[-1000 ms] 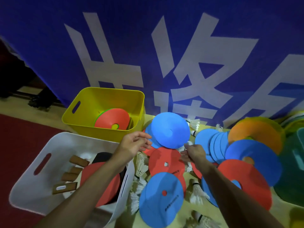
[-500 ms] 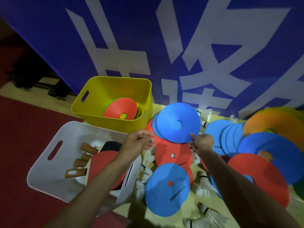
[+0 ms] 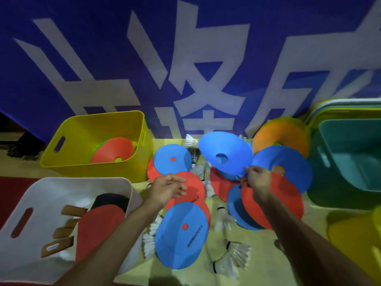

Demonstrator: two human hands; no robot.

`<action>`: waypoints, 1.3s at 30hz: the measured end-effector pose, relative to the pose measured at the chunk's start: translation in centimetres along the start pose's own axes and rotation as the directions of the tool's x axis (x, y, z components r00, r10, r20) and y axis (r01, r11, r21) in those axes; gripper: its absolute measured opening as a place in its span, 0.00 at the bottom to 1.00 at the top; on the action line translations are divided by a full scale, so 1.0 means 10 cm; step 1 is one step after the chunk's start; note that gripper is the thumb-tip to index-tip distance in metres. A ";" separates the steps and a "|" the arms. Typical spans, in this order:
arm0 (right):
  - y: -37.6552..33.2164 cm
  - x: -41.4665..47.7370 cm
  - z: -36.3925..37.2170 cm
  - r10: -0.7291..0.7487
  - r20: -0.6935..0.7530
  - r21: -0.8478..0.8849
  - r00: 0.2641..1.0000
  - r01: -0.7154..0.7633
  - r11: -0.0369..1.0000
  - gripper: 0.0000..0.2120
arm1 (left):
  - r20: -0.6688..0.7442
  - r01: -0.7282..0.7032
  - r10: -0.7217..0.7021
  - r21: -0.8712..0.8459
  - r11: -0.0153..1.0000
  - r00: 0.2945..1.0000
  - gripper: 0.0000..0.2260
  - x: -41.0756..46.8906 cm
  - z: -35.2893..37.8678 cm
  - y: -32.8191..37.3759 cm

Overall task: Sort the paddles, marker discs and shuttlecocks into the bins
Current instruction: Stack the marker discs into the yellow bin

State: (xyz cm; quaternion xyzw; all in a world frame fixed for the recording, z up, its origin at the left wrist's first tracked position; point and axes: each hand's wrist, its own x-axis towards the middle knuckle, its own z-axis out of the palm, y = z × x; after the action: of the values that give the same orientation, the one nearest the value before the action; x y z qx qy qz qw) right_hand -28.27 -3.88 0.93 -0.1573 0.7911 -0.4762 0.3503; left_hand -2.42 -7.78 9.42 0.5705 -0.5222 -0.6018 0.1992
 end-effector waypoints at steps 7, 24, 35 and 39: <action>0.30 0.07 -0.84 0.008 -0.203 0.031 0.979 -0.002 1.000 0.15 | 0.191 0.021 -0.042 0.110 0.994 0.981 0.10 -0.06 0.68 -0.07; 0.41 -0.44 -1.47 0.161 -0.203 0.340 0.966 -0.085 0.937 0.10 | -0.035 0.159 -0.156 0.310 0.937 0.987 0.14 1.05 1.95 -0.79; 0.46 -0.43 -1.45 0.208 -0.136 0.434 0.969 -0.131 0.891 0.06 | 0.016 0.094 -0.111 0.413 0.906 0.994 0.11 0.78 1.95 -0.43; 0.39 -0.43 -1.40 0.211 -0.106 0.454 0.972 -0.142 0.880 0.08 | 0.032 -0.029 0.016 0.492 0.870 0.999 0.10 0.76 1.90 -0.35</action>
State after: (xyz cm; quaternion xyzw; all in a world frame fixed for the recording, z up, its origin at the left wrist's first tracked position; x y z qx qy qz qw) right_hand -34.76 9.54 3.54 0.0363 0.6973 -0.6201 0.3577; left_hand -20.20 -5.18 -0.93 0.5882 -0.6676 -0.4540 0.0473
